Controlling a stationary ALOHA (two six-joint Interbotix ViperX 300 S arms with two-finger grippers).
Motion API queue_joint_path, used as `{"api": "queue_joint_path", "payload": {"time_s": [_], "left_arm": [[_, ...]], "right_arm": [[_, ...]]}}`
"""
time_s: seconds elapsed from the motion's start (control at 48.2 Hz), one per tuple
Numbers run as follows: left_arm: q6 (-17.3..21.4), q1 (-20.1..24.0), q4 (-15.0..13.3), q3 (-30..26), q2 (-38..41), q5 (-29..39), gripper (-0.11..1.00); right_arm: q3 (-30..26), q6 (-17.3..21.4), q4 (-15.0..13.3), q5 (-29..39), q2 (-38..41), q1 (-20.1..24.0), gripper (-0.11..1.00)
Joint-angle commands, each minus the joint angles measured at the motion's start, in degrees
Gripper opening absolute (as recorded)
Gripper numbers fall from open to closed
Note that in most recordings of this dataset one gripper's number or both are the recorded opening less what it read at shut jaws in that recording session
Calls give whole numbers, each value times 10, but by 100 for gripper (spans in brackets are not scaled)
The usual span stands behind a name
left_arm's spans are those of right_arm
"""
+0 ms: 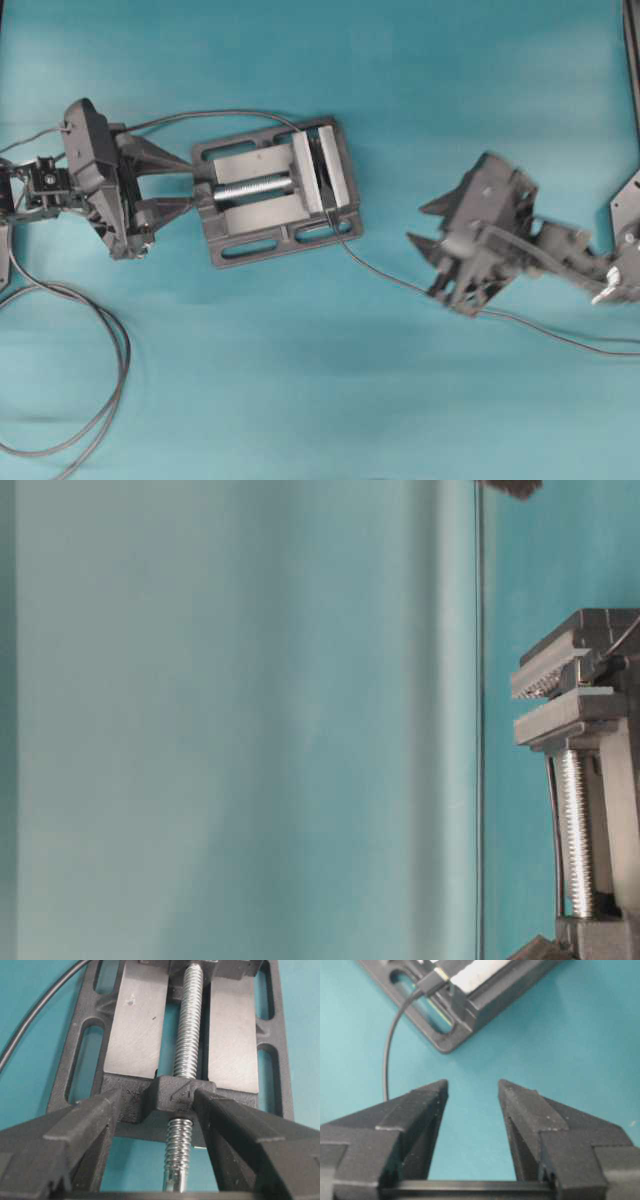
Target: Insert the USB cable into the fixed female connector.
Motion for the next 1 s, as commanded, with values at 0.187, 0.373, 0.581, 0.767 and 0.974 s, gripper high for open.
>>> {"api": "queue_joint_path", "payload": {"time_s": [0.187,0.373,0.581,0.767,0.974], "left_arm": [[5,-11,2,0,-3,-18,77],[4,-11,2,0,-3,-25,77],[2,-14,2,0,-3,-23,77],[10,-33,4,-2,-3,-32,77],[21,-54,5,2,-12,-29,78]], "right_arm": [[81,-3,-82,25,-91,-15,73],[119,-4,-86,53,-113,-14,89],[130,-27,-88,56,-123,-14,93],[140,-66,-86,25,-166,-15,93],[159,-90,-88,-50,-294,-15,94]]}}
